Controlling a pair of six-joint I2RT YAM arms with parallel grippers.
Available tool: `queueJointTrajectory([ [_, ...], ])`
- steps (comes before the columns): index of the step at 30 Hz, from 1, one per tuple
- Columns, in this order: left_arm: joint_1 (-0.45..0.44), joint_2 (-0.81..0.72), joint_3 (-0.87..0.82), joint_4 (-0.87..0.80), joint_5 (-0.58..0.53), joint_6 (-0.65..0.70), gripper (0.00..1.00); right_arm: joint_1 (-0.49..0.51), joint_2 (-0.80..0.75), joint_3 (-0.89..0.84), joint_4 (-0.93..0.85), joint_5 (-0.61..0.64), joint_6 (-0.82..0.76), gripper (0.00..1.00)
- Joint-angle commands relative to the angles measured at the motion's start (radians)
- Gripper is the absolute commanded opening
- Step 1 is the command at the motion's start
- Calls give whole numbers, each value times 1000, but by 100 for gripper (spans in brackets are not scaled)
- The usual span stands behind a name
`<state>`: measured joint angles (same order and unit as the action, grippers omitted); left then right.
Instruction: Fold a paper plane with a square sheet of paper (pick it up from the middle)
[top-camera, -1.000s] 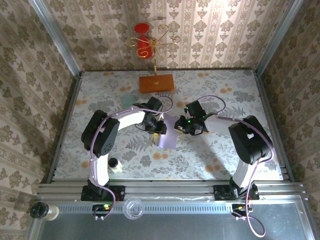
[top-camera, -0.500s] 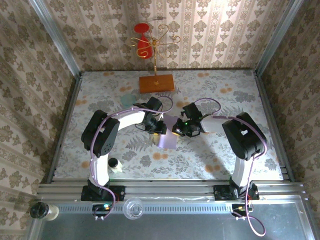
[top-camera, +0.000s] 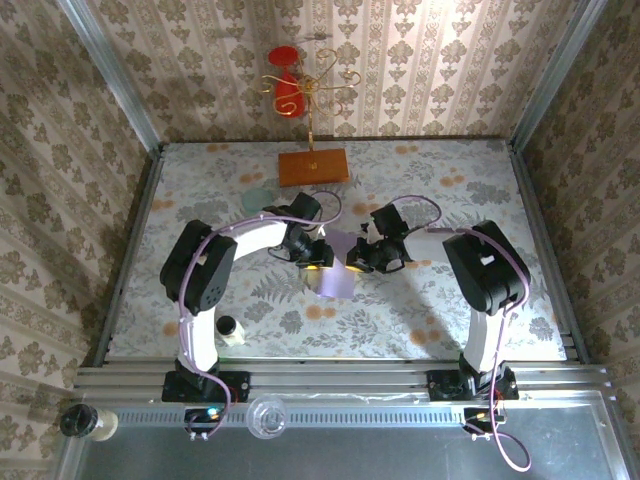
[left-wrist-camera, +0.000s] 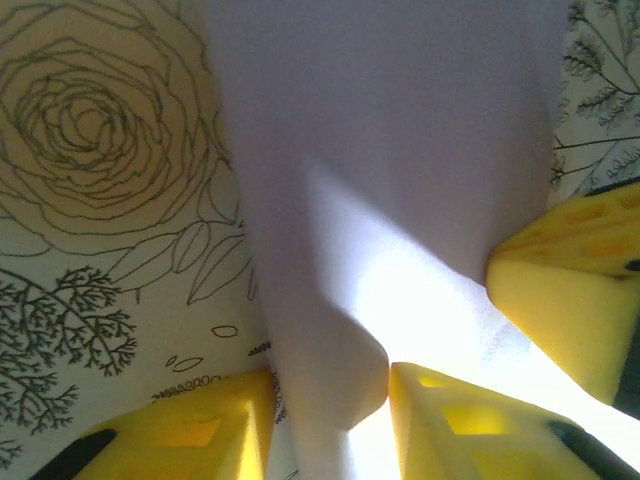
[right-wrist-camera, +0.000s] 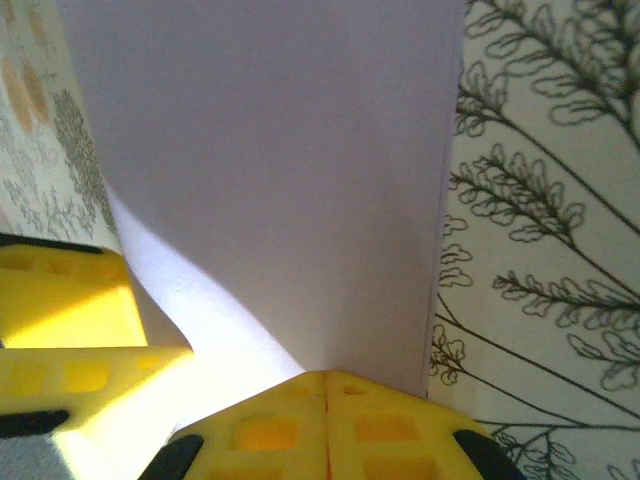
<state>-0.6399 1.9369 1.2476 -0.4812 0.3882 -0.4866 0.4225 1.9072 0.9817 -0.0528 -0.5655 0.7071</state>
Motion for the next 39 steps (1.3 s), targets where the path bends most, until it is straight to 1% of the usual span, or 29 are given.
queueJointTrajectory([
  [1, 17, -100, -25, 53, -78, -51, 44, -5, 98, 3, -205, 85, -118, 8],
  [3, 30, -155, -38, 70, -101, -72, 48, -5, 112, 34, -239, 82, -160, 8],
  [5, 37, -196, -53, 100, -100, -92, 49, -4, 120, 64, -269, 85, -191, 8],
  [6, 37, -205, -57, 112, -89, -99, 49, -5, 123, 74, -278, 87, -199, 8],
  [8, 33, -205, -62, 147, -33, -122, 47, -4, 130, 87, -284, 87, -205, 8],
  [9, 28, -199, -66, 163, -7, -139, 45, -5, 131, 89, -283, 86, -204, 8],
  [12, 13, -155, -72, 229, 91, -197, 35, -5, 135, 90, -287, 88, -210, 8],
  [14, 10, -128, -70, 250, 117, -218, 28, -5, 139, 89, -296, 92, -214, 8],
  [17, 3, -92, -51, 234, 137, -216, 20, -5, 147, 91, -310, 103, -219, 8],
  [23, -16, -36, -26, 187, 152, -200, 11, -4, 148, 95, -317, 111, -212, 7],
  [26, -24, -17, -26, 169, 150, -191, 8, -5, 153, 98, -331, 121, -210, 7],
  [39, -17, 30, -6, 81, 135, -150, 6, -5, 175, 103, -369, 152, -209, 7],
])
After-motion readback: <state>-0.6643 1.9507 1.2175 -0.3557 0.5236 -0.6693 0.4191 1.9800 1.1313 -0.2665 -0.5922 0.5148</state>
